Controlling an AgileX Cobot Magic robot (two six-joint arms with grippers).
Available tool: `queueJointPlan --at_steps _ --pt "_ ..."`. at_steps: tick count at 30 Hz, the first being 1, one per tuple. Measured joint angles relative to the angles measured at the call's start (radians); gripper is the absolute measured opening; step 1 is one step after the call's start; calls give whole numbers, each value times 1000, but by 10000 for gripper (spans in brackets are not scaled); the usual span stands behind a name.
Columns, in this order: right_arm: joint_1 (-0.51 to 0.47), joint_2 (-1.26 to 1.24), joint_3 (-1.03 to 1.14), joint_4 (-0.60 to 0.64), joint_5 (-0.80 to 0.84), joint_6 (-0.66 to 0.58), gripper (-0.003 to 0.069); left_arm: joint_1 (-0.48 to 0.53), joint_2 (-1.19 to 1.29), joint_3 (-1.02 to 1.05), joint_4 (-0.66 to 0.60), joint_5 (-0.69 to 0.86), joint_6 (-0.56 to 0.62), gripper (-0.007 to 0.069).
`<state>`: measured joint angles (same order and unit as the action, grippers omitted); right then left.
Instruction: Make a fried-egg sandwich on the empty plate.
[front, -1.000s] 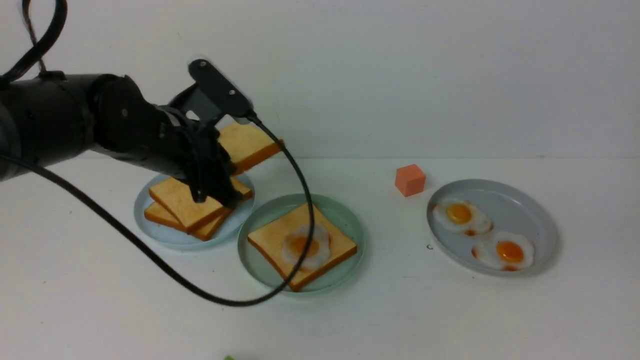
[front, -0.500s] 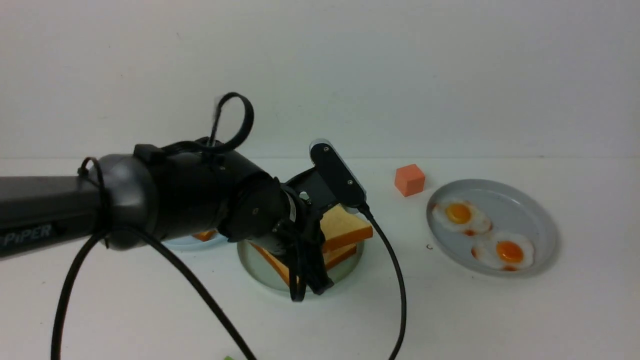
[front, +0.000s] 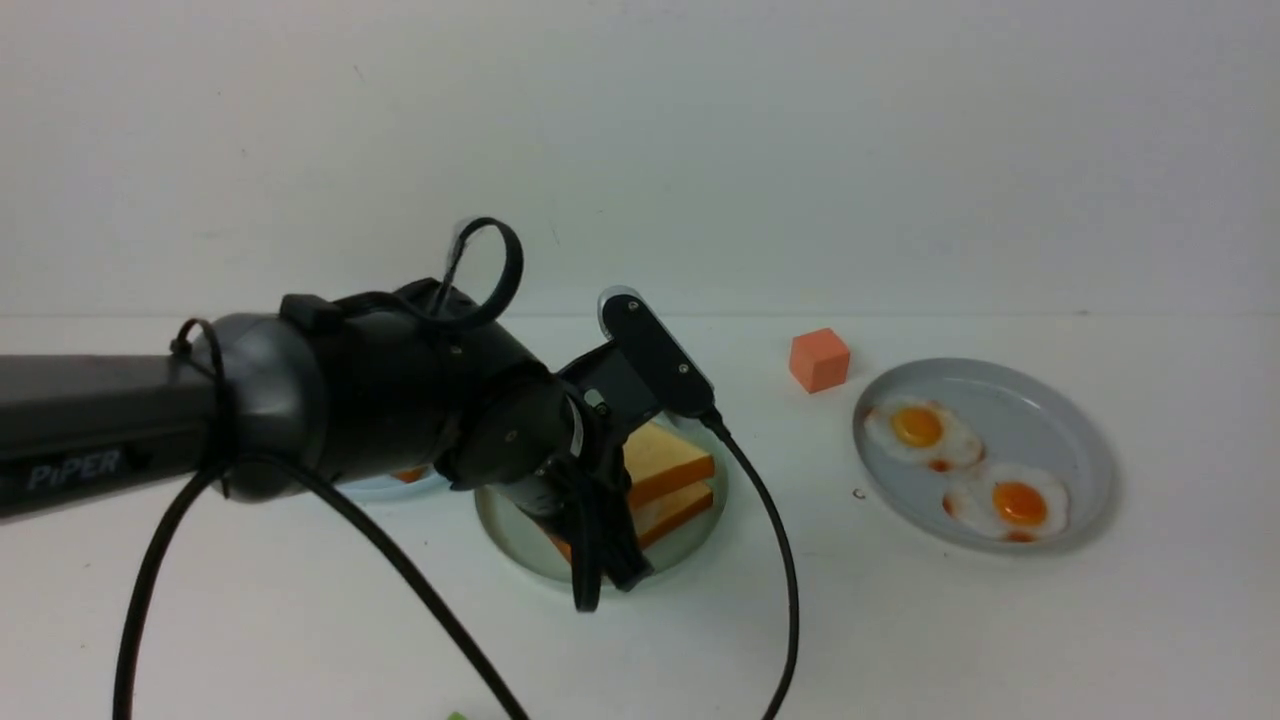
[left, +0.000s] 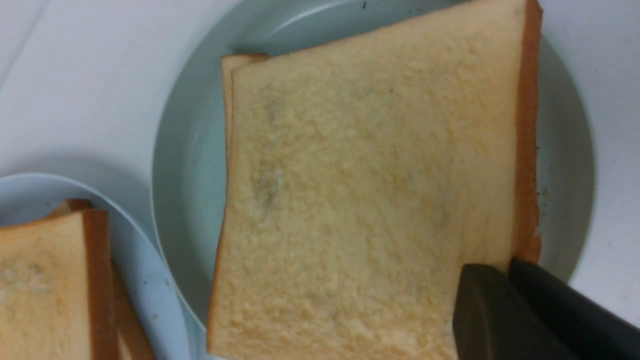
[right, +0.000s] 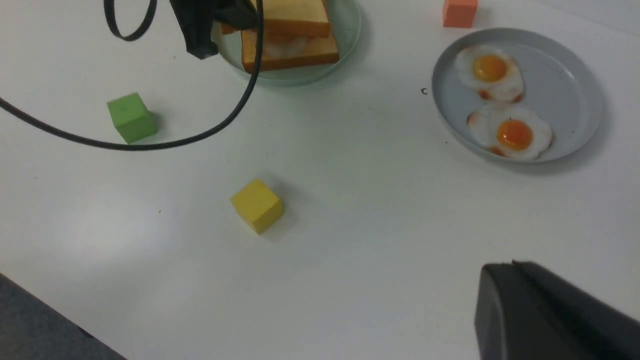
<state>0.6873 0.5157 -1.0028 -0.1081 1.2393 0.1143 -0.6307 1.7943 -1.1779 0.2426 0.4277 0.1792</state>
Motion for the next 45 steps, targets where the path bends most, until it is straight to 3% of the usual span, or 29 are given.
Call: queueJointPlan --at_steps 5,12,15,19,24,26,29,34,39,45 --pt "0 0 14 0 -40 0 32 0 27 0 0 2 0 69" --pt "0 0 14 17 -62 0 32 0 50 0 -17 -5 -1 317" --pt "0 0 14 23 -62 0 32 0 50 0 -41 -14 -1 370" --pt "0 0 14 24 -63 0 32 0 50 0 -62 -28 -6 385" --pt "0 0 14 26 -64 0 32 0 24 1 -79 -32 -36 365" --pt "0 0 14 27 -64 0 32 0 -36 3 -103 -32 -67 321" --pt "0 0 14 30 -65 0 32 0 -154 3 -148 -23 -107 223" --pt "0 0 14 32 -65 9 32 0 -486 15 -251 57 -151 -14" --pt "0 0 14 37 -65 11 37 0 -876 167 -289 39 -158 -13" --pt "0 0 14 39 -69 15 42 0 -1317 520 -309 -79 -192 -13"
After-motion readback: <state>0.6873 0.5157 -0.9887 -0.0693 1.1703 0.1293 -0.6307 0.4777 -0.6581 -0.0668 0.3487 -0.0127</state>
